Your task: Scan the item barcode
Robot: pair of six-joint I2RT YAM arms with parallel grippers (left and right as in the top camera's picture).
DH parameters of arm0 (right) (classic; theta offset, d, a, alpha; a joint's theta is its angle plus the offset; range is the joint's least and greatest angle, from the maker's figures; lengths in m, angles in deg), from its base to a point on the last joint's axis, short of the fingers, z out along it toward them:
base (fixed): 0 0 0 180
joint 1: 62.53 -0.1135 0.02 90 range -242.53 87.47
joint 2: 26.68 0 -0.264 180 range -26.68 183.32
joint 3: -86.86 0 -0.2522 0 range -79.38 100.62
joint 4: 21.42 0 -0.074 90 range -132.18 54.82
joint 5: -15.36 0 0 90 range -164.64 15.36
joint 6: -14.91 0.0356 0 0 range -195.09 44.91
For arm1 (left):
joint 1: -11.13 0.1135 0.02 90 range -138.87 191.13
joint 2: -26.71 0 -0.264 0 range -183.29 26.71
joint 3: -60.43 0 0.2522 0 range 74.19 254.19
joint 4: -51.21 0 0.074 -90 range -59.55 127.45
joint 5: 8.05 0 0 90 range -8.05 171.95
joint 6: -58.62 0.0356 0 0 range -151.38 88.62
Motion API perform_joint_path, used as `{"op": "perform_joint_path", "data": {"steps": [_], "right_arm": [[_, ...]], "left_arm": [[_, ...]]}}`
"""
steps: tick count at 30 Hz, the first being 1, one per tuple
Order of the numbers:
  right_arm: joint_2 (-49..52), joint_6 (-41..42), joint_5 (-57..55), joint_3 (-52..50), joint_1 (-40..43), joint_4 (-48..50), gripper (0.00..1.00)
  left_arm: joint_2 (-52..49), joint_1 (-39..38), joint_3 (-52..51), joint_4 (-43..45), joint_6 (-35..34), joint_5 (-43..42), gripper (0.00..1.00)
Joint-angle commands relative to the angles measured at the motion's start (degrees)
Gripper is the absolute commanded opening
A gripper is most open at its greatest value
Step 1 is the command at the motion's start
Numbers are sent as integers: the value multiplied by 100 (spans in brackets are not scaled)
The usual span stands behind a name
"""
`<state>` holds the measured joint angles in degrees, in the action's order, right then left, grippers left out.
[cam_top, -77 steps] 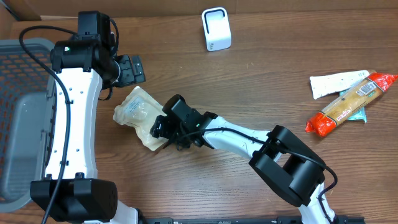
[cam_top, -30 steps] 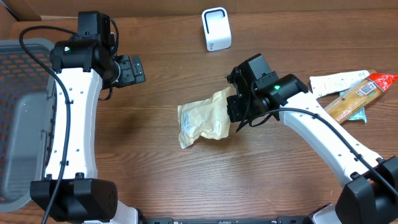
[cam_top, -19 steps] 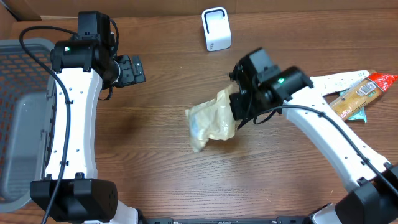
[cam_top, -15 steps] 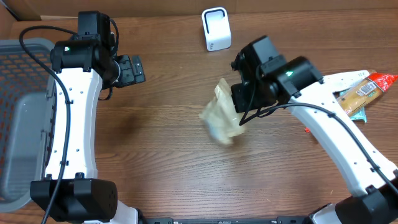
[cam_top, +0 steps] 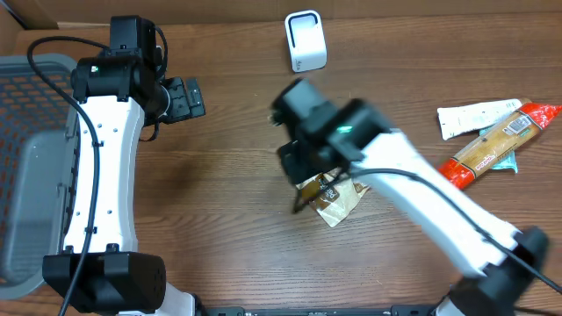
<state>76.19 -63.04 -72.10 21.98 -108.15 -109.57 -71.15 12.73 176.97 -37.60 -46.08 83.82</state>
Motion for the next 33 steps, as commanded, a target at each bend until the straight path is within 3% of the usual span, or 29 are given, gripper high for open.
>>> {"op": "perform_joint_path", "data": {"steps": [1,5,8,13,17,19,25,27,29,33], "right_arm": [[540,166,57,92,-328,61,4],[549,448,52,107,-264,219,19],[428,601,238,111,61,280,24],[57,597,1008,111,1202,136,28],[0,597,1108,98,2055,-262,46],[0,599,1113,-35,2406,-372,50],[0,599,1744,-1231,3318,70,64],[0,695,2164,-1808,3526,514,80],[0,833,2435,-2315,3665,975,87],[0,1283,2608,-3099,3873,1681,91]], "left_arm": [[-39,-17,7,13,-76,-42,100],[-39,-17,7,13,-76,-44,100],[-39,-17,7,13,-76,-44,100],[-39,-17,7,13,-76,-44,99],[-39,-17,7,13,-76,-42,99],[-39,-17,7,13,-76,-42,100],[-39,-17,7,13,-76,-44,100],[-39,-17,7,13,-76,-44,100],[-39,-17,7,13,-74,-42,99],[-39,-17,7,13,-76,-44,100]]}}
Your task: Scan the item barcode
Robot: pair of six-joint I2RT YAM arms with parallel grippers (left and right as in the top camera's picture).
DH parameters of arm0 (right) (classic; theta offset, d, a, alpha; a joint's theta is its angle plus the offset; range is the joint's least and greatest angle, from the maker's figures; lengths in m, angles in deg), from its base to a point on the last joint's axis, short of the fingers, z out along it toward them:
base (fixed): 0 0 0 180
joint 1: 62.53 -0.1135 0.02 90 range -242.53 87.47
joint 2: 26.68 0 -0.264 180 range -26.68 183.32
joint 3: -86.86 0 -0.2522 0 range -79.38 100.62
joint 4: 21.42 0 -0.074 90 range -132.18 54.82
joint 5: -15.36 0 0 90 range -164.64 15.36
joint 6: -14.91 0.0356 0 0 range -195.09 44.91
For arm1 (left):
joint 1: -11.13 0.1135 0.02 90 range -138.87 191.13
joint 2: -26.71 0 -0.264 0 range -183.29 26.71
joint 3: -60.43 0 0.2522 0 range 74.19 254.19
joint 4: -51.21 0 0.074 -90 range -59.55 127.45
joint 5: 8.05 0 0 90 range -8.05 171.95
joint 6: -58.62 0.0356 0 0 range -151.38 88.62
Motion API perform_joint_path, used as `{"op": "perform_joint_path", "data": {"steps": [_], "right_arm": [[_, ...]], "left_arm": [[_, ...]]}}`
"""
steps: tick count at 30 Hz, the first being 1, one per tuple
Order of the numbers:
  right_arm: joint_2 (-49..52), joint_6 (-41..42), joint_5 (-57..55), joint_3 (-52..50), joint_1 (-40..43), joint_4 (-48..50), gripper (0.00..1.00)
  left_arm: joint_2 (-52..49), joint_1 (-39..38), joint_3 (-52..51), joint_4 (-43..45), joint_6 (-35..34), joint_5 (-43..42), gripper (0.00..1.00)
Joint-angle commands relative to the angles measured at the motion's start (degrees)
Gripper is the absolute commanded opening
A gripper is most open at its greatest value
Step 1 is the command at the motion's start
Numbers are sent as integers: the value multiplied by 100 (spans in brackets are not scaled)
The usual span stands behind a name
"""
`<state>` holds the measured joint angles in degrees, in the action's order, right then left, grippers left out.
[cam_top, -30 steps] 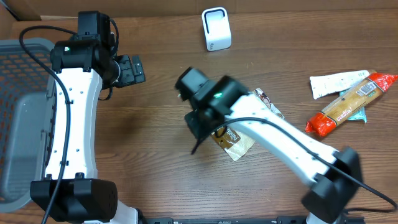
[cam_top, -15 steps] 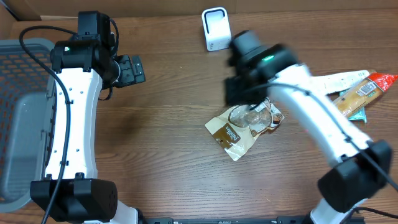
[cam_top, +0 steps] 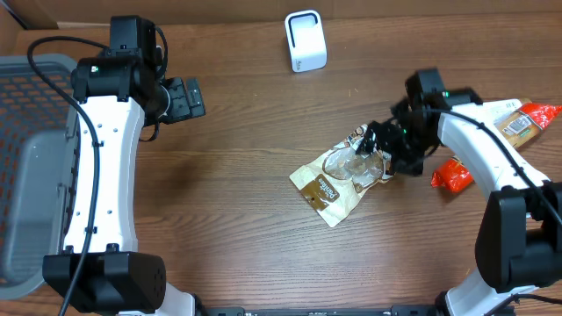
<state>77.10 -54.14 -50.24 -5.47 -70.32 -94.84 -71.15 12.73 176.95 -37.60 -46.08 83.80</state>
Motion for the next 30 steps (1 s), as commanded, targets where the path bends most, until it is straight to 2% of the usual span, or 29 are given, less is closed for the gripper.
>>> {"op": "perform_joint_path", "data": {"steps": [1,4,11,17,22,30], "right_arm": [[-92,479,422,-507,98,352,91],[-92,688,420,-826,92,737,90],[-92,1773,476,-1980,74,2236,83],[-92,1784,501,-2376,74,2863,79],[-92,855,529,-2347,74,3132,79],[-92,-1869,527,-1602,79,3139,89]], "left_arm": [[-39,-17,9,13,-76,-39,100],[-39,-17,9,13,-76,-39,100],[-39,-17,9,13,-76,-42,99],[-39,-17,9,13,-76,-42,99],[-39,-17,9,13,-76,-42,100],[-39,-17,9,13,-76,-42,100]]}}
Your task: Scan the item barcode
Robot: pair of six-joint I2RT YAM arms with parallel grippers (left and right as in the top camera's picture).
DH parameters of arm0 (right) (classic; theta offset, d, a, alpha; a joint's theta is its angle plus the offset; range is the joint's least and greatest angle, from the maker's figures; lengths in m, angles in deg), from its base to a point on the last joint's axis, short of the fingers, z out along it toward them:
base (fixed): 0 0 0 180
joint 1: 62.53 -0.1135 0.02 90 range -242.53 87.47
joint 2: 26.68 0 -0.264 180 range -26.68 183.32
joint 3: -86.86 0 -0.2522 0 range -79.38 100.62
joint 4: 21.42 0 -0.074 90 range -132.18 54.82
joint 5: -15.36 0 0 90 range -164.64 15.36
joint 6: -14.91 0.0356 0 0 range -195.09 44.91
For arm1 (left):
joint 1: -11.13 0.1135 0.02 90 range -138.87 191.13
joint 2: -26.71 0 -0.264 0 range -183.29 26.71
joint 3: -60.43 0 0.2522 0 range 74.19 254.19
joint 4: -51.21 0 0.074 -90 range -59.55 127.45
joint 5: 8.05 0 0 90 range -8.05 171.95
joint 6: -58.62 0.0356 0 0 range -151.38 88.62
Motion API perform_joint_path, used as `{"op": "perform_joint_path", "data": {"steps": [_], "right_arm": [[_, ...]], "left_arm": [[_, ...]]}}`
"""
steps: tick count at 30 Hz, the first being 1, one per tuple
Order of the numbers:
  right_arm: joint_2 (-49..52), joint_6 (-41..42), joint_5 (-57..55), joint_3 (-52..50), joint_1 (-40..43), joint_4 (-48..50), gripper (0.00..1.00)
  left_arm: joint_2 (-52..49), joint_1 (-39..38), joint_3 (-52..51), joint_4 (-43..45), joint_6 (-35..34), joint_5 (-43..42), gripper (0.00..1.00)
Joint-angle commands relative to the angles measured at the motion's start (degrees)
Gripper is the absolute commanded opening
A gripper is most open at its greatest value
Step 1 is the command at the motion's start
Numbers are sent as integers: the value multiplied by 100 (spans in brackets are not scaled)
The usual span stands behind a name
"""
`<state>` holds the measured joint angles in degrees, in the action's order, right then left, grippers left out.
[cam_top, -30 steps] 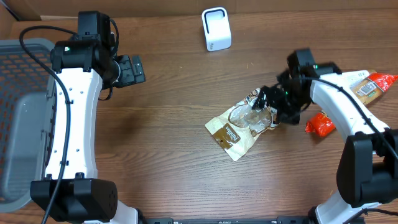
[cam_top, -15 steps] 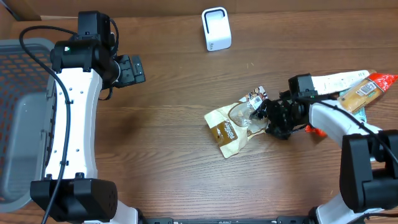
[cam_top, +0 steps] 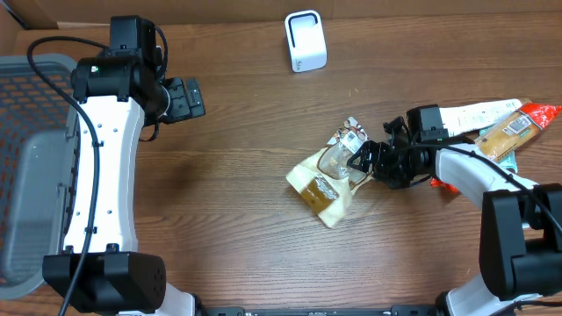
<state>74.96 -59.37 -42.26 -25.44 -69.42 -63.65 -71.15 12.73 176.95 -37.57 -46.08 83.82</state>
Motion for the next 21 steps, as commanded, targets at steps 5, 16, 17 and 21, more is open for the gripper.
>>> {"op": "perform_joint_path", "data": {"steps": [5,16,17,21], "right_arm": [[122,-1600,-262,964,-11,-17,92],[122,-225,-57,1340,461,-1670,95],[122,-275,-59,1270,472,-1751,95],[122,-310,177,734,468,-1543,95]], "left_arm": [[-39,-17,9,11,-76,-44,100],[-39,-17,9,11,-74,-42,100],[-39,-17,9,11,-76,-42,100],[-39,-17,9,11,-76,-42,100]]}}
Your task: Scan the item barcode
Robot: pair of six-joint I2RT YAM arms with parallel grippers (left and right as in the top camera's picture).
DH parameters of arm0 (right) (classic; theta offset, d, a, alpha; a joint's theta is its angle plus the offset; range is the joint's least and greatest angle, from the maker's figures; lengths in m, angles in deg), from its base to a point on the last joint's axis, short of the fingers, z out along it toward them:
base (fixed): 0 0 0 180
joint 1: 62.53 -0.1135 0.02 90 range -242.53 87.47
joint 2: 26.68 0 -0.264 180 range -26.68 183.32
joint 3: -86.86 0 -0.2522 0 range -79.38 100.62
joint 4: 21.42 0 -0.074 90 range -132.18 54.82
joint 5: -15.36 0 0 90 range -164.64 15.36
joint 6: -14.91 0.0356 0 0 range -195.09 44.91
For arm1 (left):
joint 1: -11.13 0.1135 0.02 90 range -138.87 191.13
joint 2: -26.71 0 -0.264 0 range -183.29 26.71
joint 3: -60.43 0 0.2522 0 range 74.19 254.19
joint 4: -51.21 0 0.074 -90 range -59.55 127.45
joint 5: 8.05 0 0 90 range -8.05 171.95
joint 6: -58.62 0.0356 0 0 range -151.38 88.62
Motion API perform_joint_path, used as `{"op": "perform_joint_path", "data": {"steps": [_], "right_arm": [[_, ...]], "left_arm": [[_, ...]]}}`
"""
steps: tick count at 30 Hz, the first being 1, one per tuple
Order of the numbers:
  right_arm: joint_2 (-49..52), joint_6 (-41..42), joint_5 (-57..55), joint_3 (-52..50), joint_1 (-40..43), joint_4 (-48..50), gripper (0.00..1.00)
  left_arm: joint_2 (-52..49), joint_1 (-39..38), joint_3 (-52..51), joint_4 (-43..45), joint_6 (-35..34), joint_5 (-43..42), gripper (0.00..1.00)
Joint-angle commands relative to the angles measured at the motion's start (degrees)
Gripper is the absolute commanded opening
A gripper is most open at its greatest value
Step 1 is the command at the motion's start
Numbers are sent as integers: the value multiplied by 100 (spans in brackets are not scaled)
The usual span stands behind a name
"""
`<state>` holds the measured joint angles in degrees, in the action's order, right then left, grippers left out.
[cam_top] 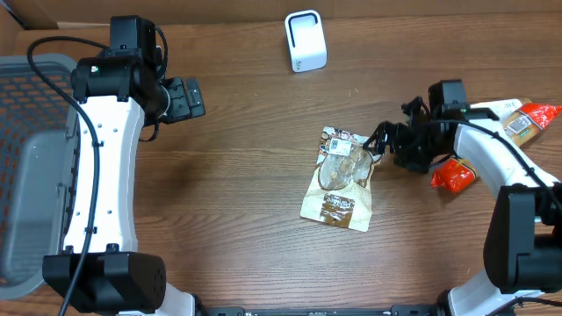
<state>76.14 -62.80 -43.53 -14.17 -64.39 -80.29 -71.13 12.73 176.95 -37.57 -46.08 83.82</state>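
A brown and white snack bag (341, 180) with a clear window lies flat near the table's middle, a small barcode label (336, 140) facing up at its far end. My right gripper (383, 145) is low at the bag's far right corner and looks shut on that corner. The white barcode scanner (305, 40) stands at the back of the table, well apart from the bag. My left gripper (186, 97) hangs open at the back left with nothing in it.
A grey mesh basket (26, 175) takes up the left edge. At the right, under and behind my right arm, lie a red-orange packet (455, 175), a long biscuit pack (518, 125) and a white packet (479, 112).
My right gripper has moved right and slightly back. The bag has turned and flattened: it now lies lengthwise with the label end toward the back. The left arm has not moved.
My right arm first reached across the table over the bag, near the scanner. Then it was back on the right, at the bag's right end. Later the bag sat crumpled and partly lifted at the gripper; now it lies flat and turned.
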Motion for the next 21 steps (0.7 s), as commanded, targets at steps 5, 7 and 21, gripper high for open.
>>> {"op": "perform_joint_path", "data": {"steps": [5,7,21], "right_arm": [[4,192,1172,-1244,-35,1228,88],[4,446,1364,-1508,-44,1716,84],[428,2767,345,-2105,-979,3915,74]], "left_arm": [[-42,-17,9,11,-76,-42,100],[-42,-17,9,11,-76,-44,100],[-42,-17,9,11,-76,-44,100]]}}
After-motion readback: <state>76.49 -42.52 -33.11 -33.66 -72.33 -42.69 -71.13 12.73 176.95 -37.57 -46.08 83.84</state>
